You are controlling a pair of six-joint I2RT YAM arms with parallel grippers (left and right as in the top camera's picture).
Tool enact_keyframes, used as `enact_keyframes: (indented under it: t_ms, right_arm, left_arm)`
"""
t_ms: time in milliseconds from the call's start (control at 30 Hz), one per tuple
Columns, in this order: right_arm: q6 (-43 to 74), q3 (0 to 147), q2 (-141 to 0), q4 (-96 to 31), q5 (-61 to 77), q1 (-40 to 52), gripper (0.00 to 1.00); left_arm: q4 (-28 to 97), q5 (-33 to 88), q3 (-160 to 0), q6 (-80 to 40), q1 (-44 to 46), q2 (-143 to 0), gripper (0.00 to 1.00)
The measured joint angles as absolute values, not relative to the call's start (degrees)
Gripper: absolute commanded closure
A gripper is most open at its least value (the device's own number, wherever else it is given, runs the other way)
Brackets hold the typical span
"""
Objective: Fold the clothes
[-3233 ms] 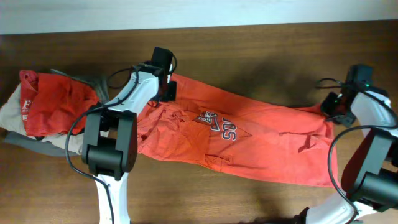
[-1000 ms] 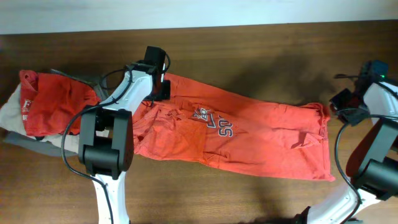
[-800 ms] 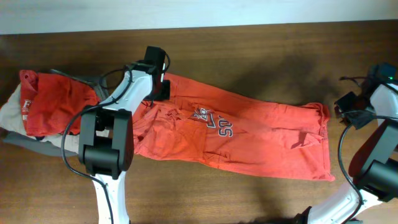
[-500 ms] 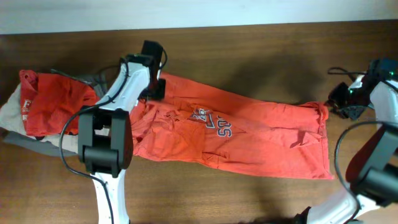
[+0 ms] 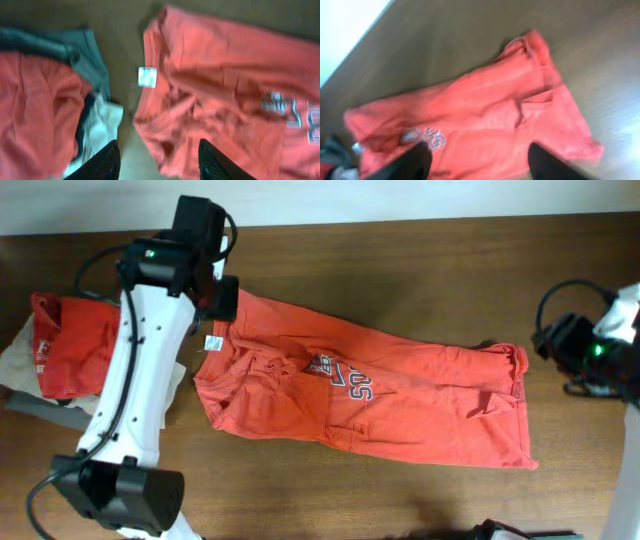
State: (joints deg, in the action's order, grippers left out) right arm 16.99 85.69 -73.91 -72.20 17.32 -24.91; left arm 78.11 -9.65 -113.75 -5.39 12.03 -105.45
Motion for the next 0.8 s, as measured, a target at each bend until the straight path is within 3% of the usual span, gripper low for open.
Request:
enact_keyframes:
  t_ms: [233, 500, 733, 800]
  right_arm:
    - [22.20, 76.97, -74.04, -74.17, 15.49, -24.91, 0.31]
    - [28.36, 58.06, -84.14, -59.24, 15.05, -24.91, 0.31]
    - [29.78, 52.58, -92.29, -47.05, 16.58, -24.91, 0.33]
    - [29.85, 52.58, -93.06, -46.50, 17.12, -24.91, 0.37]
  left_arm:
    - [78.98, -6.24, -110.48, -5.39, 12.03, -105.45, 0.49]
    - [62.65, -4.82, -93.41, -5.37, 13.43, -105.49, 0.39]
    - [47.81, -4.43, -78.91, -5.39, 14.09, -105.56, 0.38]
    - [44.84, -4.45, -76.42, -5.39, 14.09, -105.56, 0.38]
